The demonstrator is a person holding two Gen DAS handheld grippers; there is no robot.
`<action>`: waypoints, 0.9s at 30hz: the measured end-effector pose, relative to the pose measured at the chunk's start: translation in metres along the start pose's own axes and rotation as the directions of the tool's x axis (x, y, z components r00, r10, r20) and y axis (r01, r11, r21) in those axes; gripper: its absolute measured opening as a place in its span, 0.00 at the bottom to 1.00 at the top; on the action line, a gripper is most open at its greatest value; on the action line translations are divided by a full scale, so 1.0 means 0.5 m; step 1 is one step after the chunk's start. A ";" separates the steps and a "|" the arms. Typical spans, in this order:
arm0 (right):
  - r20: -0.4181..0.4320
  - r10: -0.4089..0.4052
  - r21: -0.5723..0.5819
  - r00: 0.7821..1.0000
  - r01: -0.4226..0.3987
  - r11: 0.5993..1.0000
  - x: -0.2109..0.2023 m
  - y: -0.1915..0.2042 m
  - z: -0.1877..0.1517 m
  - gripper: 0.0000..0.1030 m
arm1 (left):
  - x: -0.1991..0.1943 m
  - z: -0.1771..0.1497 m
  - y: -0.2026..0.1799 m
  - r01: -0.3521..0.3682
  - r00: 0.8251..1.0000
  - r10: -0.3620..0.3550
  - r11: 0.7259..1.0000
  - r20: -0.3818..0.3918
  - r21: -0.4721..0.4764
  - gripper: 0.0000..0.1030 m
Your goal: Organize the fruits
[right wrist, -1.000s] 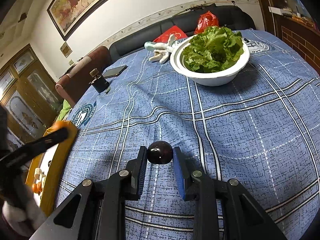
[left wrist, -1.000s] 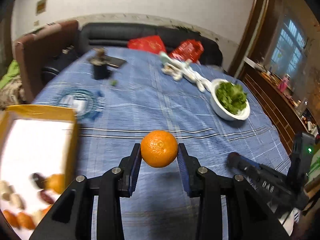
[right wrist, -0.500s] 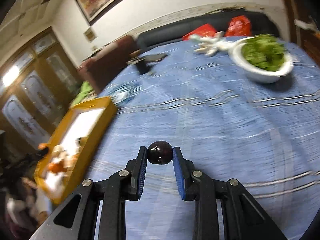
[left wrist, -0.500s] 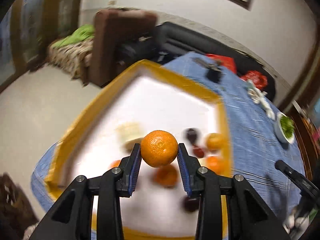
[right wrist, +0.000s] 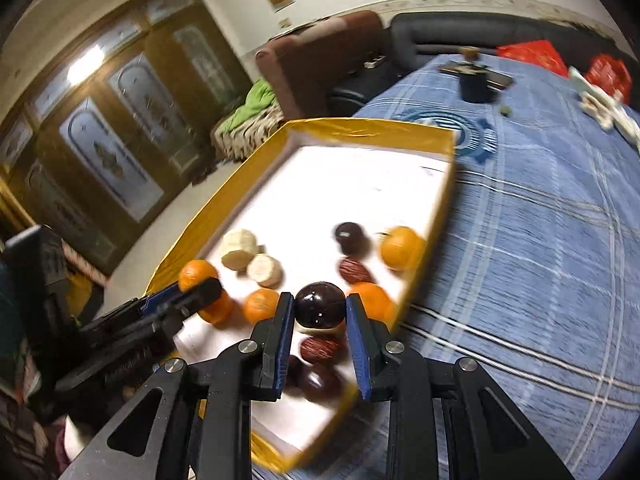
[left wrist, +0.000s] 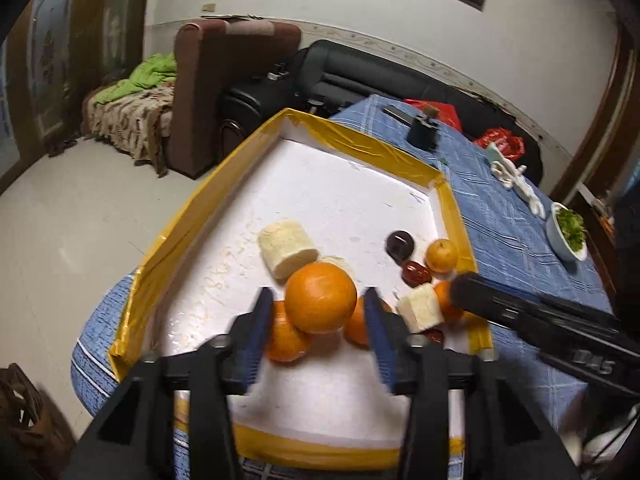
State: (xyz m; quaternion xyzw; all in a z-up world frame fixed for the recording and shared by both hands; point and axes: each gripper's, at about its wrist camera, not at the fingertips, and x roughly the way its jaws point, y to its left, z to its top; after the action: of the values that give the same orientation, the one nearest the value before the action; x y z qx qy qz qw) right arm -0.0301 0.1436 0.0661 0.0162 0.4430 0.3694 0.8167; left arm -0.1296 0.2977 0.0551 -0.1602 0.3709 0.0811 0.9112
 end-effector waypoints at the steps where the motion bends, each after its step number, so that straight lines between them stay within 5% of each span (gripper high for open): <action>1: 0.001 -0.013 -0.013 1.000 0.013 1.000 0.008 0.010 0.004 0.30 | -0.004 0.000 0.002 0.015 1.000 -0.015 1.000 0.000 -0.004 0.55; 5: -0.005 -0.039 -0.024 0.999 0.039 0.999 0.029 0.019 0.014 0.31 | -0.022 -0.001 0.012 0.032 0.999 -0.031 0.999 0.007 -0.019 0.64; 10: 0.036 -0.044 0.011 0.998 0.044 0.999 0.015 0.007 0.017 0.58 | -0.049 0.002 0.022 0.040 0.999 -0.039 0.998 0.036 -0.041 0.70; 16: 0.075 -0.087 0.066 0.993 0.083 0.994 -0.040 -0.038 0.000 0.59 | -0.060 0.004 0.015 0.053 0.998 -0.050 0.997 0.042 -0.062 0.71; 22: -0.015 -0.139 0.049 0.990 0.140 0.989 -0.022 -0.051 -0.041 0.59 | -0.069 0.003 -0.004 0.070 0.997 -0.066 0.995 0.044 -0.074 0.71; 24: -0.051 -0.142 0.039 0.989 0.144 0.989 0.000 -0.047 -0.057 0.50 | -0.074 0.001 -0.016 0.073 0.997 -0.071 0.996 0.042 -0.059 0.71; 25: -0.068 -0.131 0.037 0.989 0.134 0.990 0.009 -0.046 -0.064 0.28 | -0.076 0.000 -0.021 0.074 0.997 -0.072 0.996 0.041 -0.052 0.71; 27: -0.058 -0.128 0.040 0.990 0.131 0.991 0.006 -0.040 -0.070 0.26 | -0.082 0.001 -0.027 0.074 0.996 -0.072 0.996 0.043 -0.041 0.71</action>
State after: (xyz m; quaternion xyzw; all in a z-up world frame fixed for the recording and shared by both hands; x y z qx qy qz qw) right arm -0.0430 0.1206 0.0357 -0.0050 0.4736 0.3061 0.8258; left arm -0.1549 0.2842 0.0871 -0.1914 0.3439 0.0589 0.9174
